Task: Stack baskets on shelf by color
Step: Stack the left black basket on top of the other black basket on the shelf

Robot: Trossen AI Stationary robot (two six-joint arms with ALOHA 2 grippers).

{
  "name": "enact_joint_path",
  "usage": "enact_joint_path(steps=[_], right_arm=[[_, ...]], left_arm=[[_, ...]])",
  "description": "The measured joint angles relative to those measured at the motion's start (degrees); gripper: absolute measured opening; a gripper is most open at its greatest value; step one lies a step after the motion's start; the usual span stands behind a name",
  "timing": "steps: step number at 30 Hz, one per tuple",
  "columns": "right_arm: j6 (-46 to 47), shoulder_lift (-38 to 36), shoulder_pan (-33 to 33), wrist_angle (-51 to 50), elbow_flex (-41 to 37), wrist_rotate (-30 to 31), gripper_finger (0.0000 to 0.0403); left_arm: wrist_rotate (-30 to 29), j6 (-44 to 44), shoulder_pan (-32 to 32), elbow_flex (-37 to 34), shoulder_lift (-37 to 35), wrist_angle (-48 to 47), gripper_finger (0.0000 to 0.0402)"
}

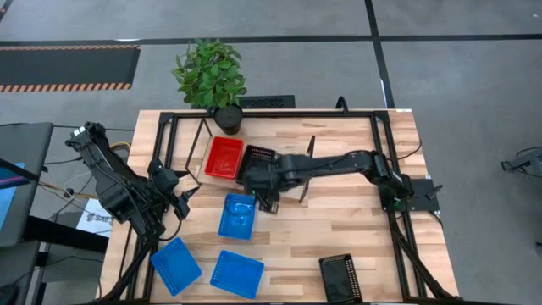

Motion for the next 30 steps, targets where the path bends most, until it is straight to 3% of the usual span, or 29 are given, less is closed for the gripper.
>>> enact_joint_path(steps=[3,9,14,30], right_arm=[[5.18,0.09,2.59,-4.11,-0.37,0.13,0.0205],[5.05,1.94,4.15,-2.76,-4.47,0.13,0.0196],[2.35,1.9,1.27,3.1,-9.23,0.31,0.0187],[-5.31,1.73,-8.96,8.81,-9.12,0.28,0.0181]], left_arm=[[-0.02,0.0,0.02,0.0,0.0,0.02,0.0265],[-0.11,0.79,0.02,0.0,0.0,0.08,0.0265],[-0.07,0.74,0.02,0.0,0.0,0.09,0.0265],[-0.04,0.46,0.02,0.0,0.0,0.1,0.0265]])
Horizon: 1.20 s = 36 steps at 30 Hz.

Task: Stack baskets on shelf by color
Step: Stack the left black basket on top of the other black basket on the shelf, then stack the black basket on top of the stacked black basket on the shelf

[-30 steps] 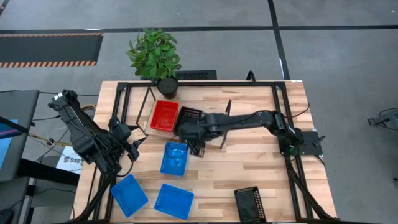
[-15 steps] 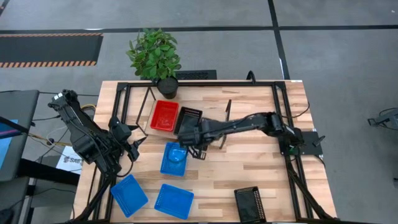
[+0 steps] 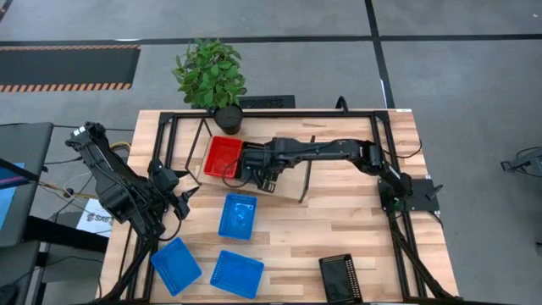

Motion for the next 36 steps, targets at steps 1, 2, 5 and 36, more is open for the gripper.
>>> enact_joint_path(steps=[1,2,5,36], right_arm=[[-0.05,0.0,-0.18,-0.37,0.0,0.0,0.0181],[-0.15,0.0,-0.25,-0.77,0.0,0.0,0.0181],[-0.05,-0.07,-0.09,-2.43,0.0,-0.11,0.0181],[60.74,-1.31,55.12,-7.44,4.79,-17.94,0.018]], left_arm=[[0.0,0.0,0.0,0.0,0.0,-0.02,0.0265],[0.0,0.0,0.0,0.0,-0.02,-0.02,0.0265],[0.02,0.0,0.0,0.0,0.0,-0.02,0.0265],[0.4,-0.63,0.0,0.0,0.0,0.46,0.0265]])
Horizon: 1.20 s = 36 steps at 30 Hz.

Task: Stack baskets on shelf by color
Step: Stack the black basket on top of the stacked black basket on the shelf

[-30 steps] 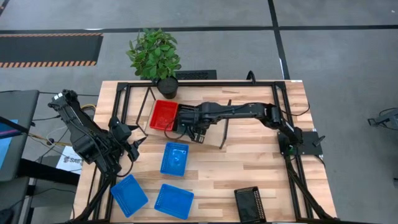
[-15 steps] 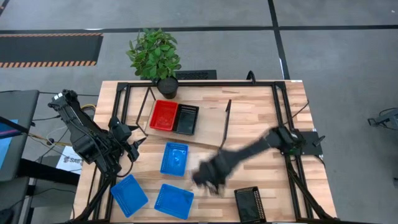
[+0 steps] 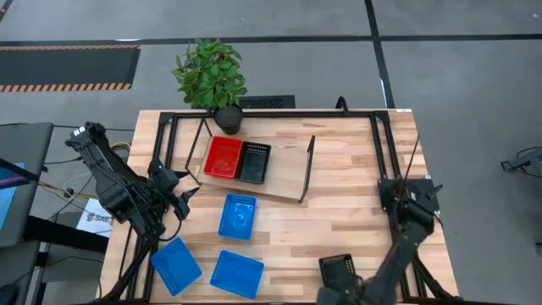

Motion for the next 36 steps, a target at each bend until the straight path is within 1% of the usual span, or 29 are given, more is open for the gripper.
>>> enact_joint_path(steps=[4,7,12,17,22,25,28,30,33,34,36], right_arm=[[5.24,-0.15,2.9,2.39,-2.17,0.45,0.018],[6.4,0.21,3.63,4.49,-5.28,1.1,0.018],[4.44,0.28,3.68,9.9,-12.36,1.29,0.018],[1.92,0.35,2.95,14.01,-17.59,1.27,0.018],[0.99,0.35,2.94,15.08,-20.62,1.25,0.0181],[0.4,0.35,2.91,15.89,-21.32,1.18,0.0175],[-1.47,0.35,2.91,15.46,-21.57,-0.54,0.0147],[-2.7,0.35,2.92,15.22,-21.55,-1.05,0.011],[-4.59,0.35,2.48,14.1,-21.53,-2.07,0.0038],[-5.13,0.35,2.16,13.95,-21.53,-2.25,0.0021],[-5.52,0.35,1.1,14.15,-21.51,-2.25,0.0015]], left_arm=[[-0.42,-1.03,0.0,0.0,0.0,0.0,0.0265],[-0.46,-1.07,0.0,0.0,0.0,0.0,0.0265],[-0.51,-1.2,0.0,0.0,-0.02,0.0,0.0265],[-0.06,-1.2,0.0,0.0,-0.02,0.0,0.0265],[-0.01,-0.9,-0.01,0.0,0.0,-0.02,0.0265],[0.01,-0.81,0.0,0.0,0.0,-0.04,0.0265],[0.03,-0.8,0.0,0.0,-0.01,-0.27,0.0265],[0.03,-0.8,0.0,0.0,-0.01,-0.26,0.0265],[0.03,-0.79,0.0,0.0,-0.01,-0.26,0.0265],[0.03,-0.78,0.0,0.0,-0.01,-0.26,0.0265],[0.03,-0.6,0.0,0.0,0.0,-0.28,0.0265]])
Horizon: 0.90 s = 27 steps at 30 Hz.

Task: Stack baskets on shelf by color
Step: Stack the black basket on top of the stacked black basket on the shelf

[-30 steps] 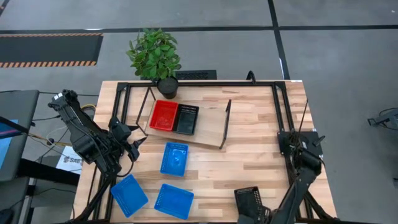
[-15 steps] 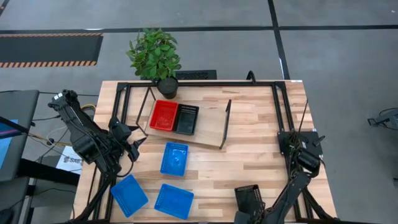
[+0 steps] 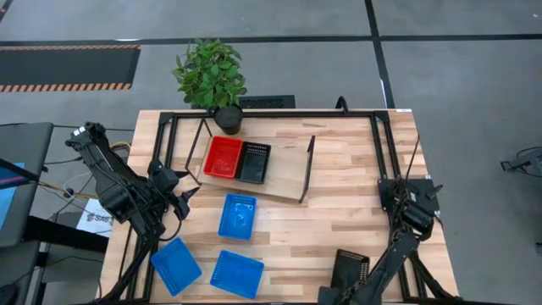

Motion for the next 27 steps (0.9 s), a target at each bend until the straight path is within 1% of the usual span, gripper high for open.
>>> enact_joint_path(steps=[3,7,11,14,18,23,25,27], right_arm=[[-3.07,-0.44,-2.22,0.13,0.11,0.17,0.0013],[-12.34,-2.76,-6.63,-2.33,3.22,1.11,0.0009],[-20.38,-6.58,-11.49,-9.17,8.68,5.07,0.0005],[-25.29,-9.68,-15.49,-10.91,13.04,8.72,0.0006],[-35.43,-13.19,-21.28,-9.35,18.19,14.82,0.0003],[-46.75,-14.48,-30.3,-5.38,20.85,23.33,0.0006],[-50.54,-14.26,-34.54,-3.51,20.87,24.76,0.0006],[-53.48,-12.89,-38.98,-1.16,20.87,24.79,0.0005]], left_arm=[[0.03,0.67,0.0,0.0,-0.02,0.0,0.0265],[0.04,0.73,0.0,0.0,-0.02,0.0,0.0265],[0.06,0.75,0.0,0.0,-0.02,-0.09,0.0265],[0.07,0.89,0.0,0.0,-0.02,-0.35,0.0265],[0.07,1.92,0.0,0.0,0.0,-0.35,0.0265],[0.07,2.3,0.0,0.0,-0.02,-0.35,0.0265],[0.07,2.3,0.0,0.0,-0.02,-0.33,0.0265],[0.04,2.3,0.0,0.0,-0.02,-0.29,0.0265]])
